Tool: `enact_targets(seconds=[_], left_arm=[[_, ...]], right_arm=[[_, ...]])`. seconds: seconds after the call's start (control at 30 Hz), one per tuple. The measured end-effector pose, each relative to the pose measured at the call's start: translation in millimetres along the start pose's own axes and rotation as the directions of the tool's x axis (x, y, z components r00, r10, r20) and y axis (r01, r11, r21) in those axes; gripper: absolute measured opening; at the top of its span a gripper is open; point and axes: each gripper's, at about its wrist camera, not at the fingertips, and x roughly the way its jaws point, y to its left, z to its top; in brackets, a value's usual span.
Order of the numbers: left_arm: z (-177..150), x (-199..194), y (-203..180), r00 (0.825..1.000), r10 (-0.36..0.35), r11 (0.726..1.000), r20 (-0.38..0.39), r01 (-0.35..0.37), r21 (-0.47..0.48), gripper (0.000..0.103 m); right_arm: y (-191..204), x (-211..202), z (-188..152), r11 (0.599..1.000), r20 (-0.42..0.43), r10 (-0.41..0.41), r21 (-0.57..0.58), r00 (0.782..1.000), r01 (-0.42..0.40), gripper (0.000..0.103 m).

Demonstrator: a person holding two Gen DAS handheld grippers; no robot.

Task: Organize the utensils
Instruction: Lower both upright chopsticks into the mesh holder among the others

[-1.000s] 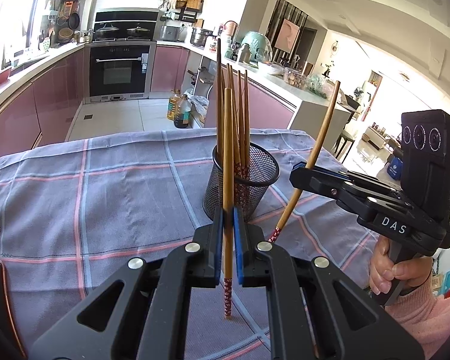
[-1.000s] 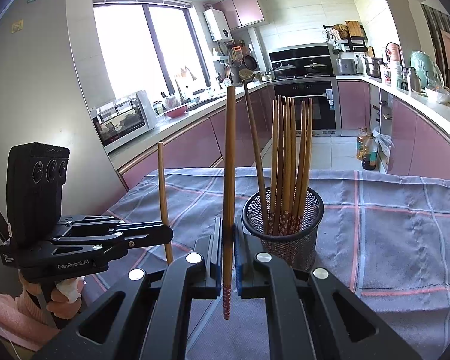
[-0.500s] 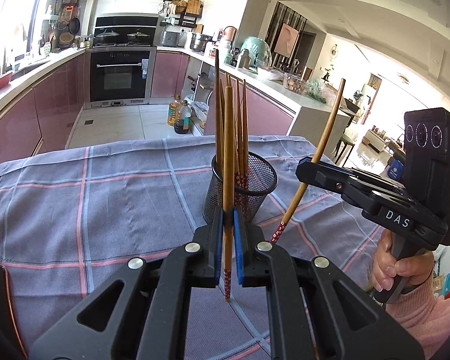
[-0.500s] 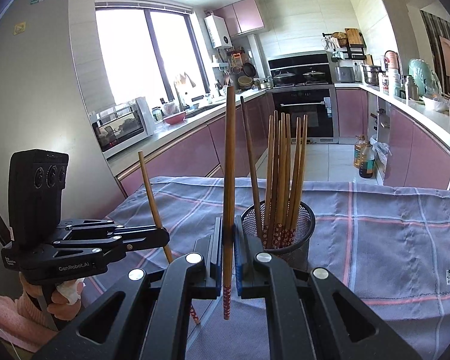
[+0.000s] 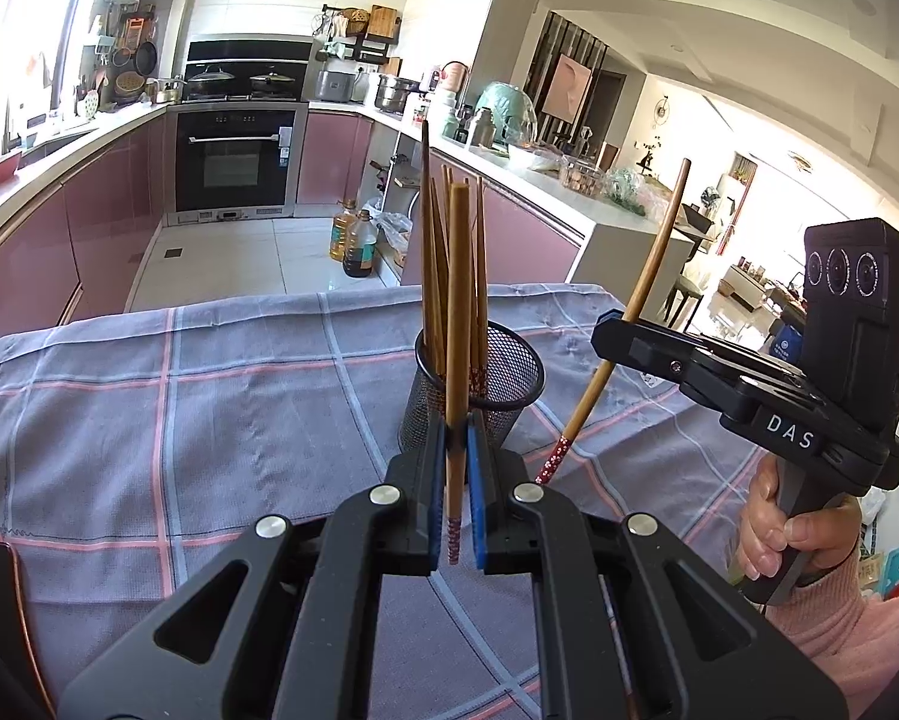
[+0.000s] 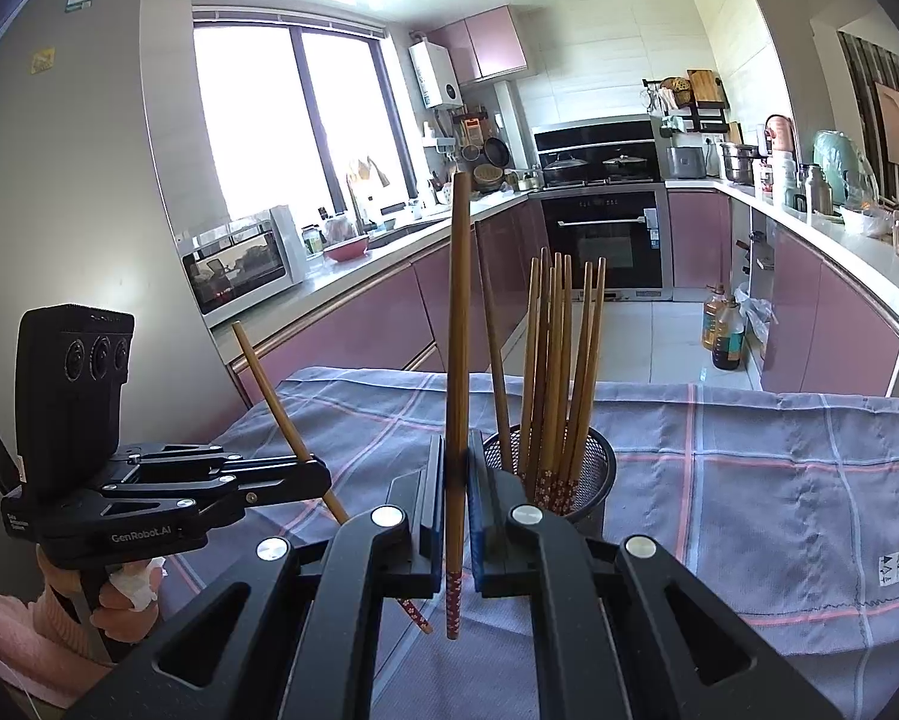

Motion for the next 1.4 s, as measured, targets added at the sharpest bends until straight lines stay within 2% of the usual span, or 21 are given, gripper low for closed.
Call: enact_targets(seconds=[0.73, 1.4], left_arm=[[13.5, 0.2, -6.3, 1.0, 0.012, 0.999, 0.018, -0.012, 0.032, 0.008], [34.1, -19.9, -14.3, 0.996, -0.033, 0.998, 0.085, 0.028, 0.06, 0.008]], right_arm=[[1.3, -2.8, 9.7, 1.0, 0.021, -0.003, -0.011, 1.0, 0.003, 0.006], [-2.1, -6.0, 24.1, 1.0, 0.061, -0.005, -0.027, 0.998, 0.007, 0.006]])
